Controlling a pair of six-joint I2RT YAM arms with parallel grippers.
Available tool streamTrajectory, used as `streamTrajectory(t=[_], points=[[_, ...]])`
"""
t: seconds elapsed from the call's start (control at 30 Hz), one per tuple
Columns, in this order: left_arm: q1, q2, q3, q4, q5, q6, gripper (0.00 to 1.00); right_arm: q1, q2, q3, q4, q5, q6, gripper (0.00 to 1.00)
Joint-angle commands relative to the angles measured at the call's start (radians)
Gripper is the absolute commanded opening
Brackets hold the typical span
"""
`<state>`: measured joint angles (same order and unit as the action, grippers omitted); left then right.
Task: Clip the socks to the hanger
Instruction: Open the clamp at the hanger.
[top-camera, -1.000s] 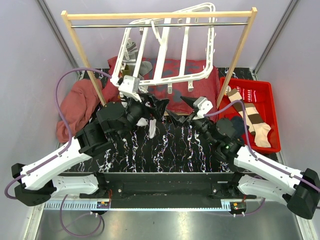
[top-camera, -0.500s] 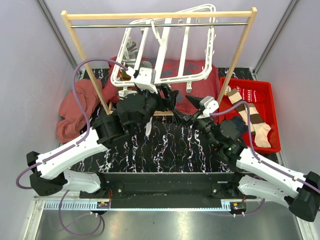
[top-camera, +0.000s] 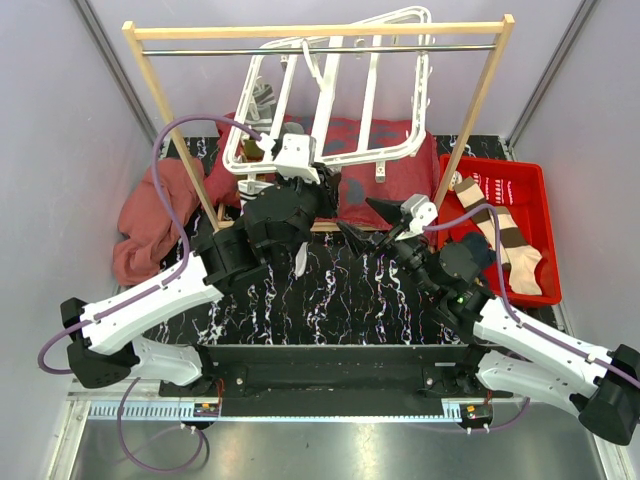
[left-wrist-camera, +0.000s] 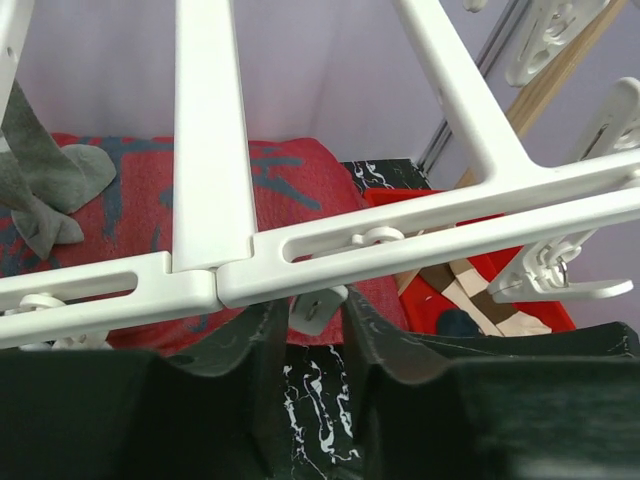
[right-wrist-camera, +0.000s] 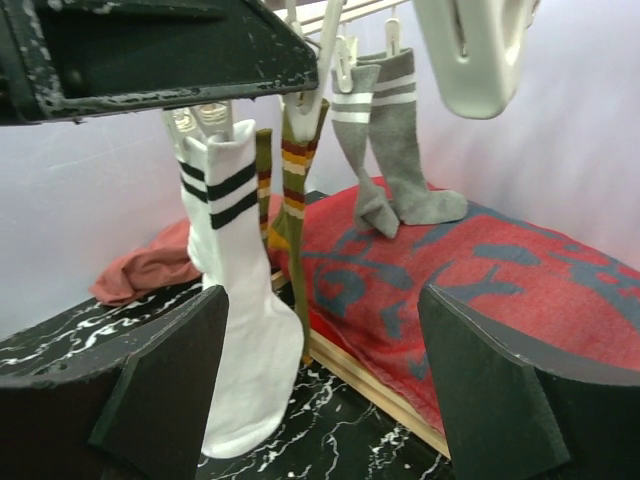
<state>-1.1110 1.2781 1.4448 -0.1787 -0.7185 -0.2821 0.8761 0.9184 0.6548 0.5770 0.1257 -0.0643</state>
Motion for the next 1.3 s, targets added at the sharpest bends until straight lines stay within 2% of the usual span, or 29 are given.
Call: streamTrajectory(t=[0.0,0.13,0.3,0.5,0.6,0.63,0.77,0.97,1.27], points=[[-0.001,-0.022,0.031,0.059,-0.015,0.004,0.23,0.006,-0.007,0.019,0.012,-0.047,0.058,0.85],[0.000,-0.042,0.014,0.058,0.031,0.003,0.16,-0.005,0.002,0.040,-0.003,-0.084,0.116,0.86],[0.029,-0.077,-0.009,0.050,0.114,-0.025,0.13,-0.185,0.011,0.040,0.018,-0.348,0.325,0.85],[0.072,-0.085,-0.006,0.013,0.258,-0.068,0.09,-0.282,0.049,0.071,0.047,-0.575,0.451,0.84],[0.082,-0.085,0.005,-0.007,0.310,-0.054,0.07,-0.354,0.092,0.057,0.156,-0.679,0.584,0.83],[0.086,-0.088,0.005,-0.008,0.341,-0.051,0.07,-0.400,0.120,0.043,0.244,-0.708,0.671,0.83],[0.115,-0.098,-0.001,-0.016,0.422,-0.065,0.06,-0.457,0.195,0.034,0.455,-0.845,0.849,0.82],[0.155,-0.091,-0.006,-0.021,0.534,-0.094,0.06,-0.483,0.263,0.022,0.650,-0.897,0.989,0.83],[0.195,-0.071,0.003,-0.007,0.657,-0.146,0.05,-0.496,0.313,0.065,0.702,-0.913,1.012,0.84]])
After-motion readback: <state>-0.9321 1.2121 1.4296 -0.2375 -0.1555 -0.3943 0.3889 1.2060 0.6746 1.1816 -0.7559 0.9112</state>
